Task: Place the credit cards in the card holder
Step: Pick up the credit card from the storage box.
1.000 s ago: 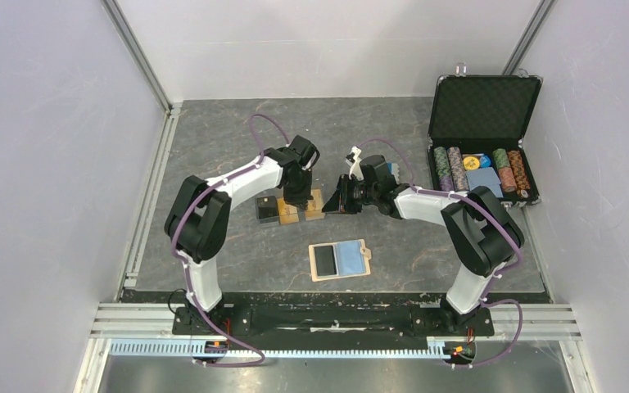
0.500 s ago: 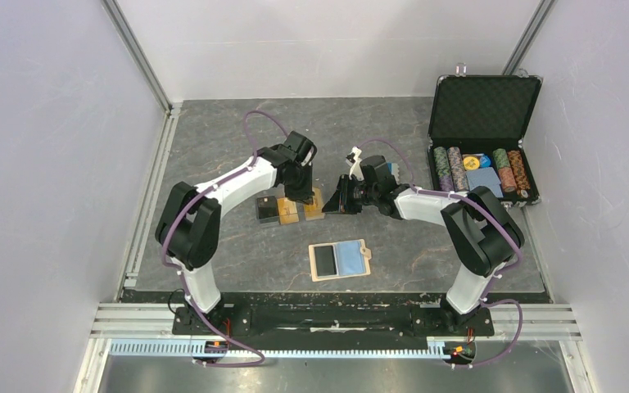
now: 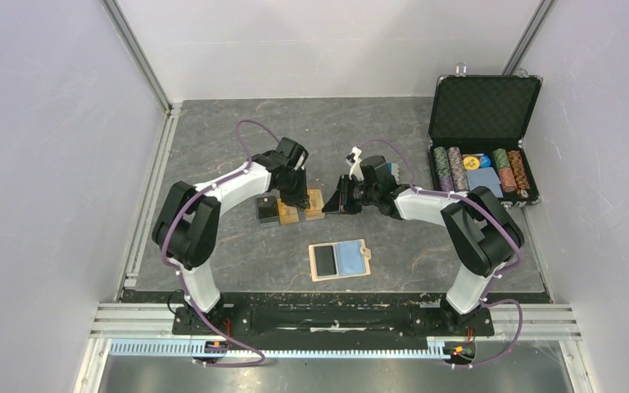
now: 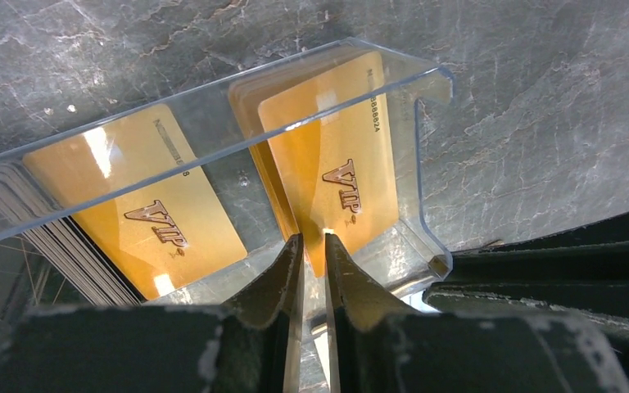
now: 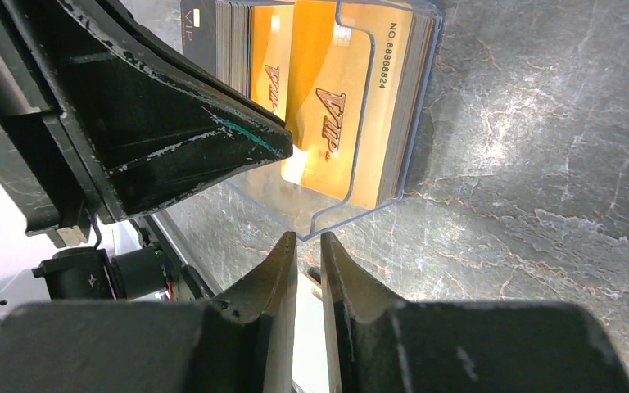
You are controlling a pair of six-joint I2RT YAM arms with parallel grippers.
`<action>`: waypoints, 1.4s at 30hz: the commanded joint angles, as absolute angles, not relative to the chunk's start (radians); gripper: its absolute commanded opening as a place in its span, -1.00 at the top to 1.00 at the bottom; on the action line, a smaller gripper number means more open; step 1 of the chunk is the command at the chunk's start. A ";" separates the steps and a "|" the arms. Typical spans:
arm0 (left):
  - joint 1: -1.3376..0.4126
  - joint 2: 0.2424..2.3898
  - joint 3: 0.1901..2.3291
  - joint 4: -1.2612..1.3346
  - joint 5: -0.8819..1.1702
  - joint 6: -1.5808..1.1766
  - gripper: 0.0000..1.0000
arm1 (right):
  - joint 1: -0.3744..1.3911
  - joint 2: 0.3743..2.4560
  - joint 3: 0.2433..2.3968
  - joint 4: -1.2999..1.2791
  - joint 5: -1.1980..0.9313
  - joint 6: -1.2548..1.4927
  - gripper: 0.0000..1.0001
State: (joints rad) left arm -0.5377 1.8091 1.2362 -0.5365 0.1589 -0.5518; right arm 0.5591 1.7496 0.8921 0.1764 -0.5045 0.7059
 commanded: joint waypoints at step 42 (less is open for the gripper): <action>-0.558 1.401 1.133 -0.409 0.204 -0.557 0.95 | 0.548 1.570 0.911 0.068 -0.458 0.638 0.03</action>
